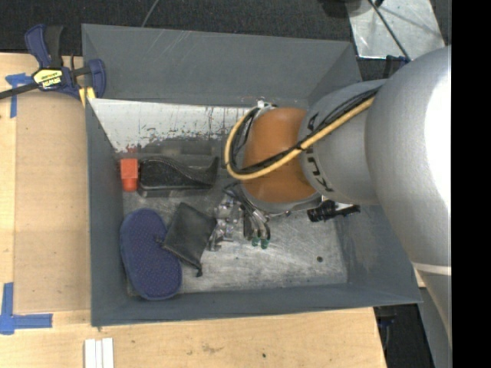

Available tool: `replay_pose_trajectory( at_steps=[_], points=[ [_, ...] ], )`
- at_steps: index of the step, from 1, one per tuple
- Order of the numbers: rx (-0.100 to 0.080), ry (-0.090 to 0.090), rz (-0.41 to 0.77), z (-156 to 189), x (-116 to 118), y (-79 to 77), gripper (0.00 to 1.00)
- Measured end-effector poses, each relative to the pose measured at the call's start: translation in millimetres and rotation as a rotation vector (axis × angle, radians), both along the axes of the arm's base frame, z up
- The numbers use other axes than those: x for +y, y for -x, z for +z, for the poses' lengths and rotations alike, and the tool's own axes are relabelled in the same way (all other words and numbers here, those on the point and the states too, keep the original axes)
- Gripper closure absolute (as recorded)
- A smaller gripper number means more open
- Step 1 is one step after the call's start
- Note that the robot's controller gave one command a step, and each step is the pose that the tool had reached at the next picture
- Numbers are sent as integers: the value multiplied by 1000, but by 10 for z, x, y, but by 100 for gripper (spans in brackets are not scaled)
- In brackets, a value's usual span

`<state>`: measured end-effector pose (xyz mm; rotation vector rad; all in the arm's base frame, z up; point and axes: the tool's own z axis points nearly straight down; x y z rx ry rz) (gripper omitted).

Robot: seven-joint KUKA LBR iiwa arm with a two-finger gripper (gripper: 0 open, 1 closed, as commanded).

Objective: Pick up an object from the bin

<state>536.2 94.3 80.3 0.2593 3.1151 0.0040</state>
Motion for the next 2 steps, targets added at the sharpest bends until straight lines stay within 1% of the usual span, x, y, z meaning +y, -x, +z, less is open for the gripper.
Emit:
replay_pose_trajectory(
  at_steps=[1,2],
  points=[
    [5,-1,-13,1382,123,29,100],
    [10,0,-34,1491,57,-146,100]
  ],
)
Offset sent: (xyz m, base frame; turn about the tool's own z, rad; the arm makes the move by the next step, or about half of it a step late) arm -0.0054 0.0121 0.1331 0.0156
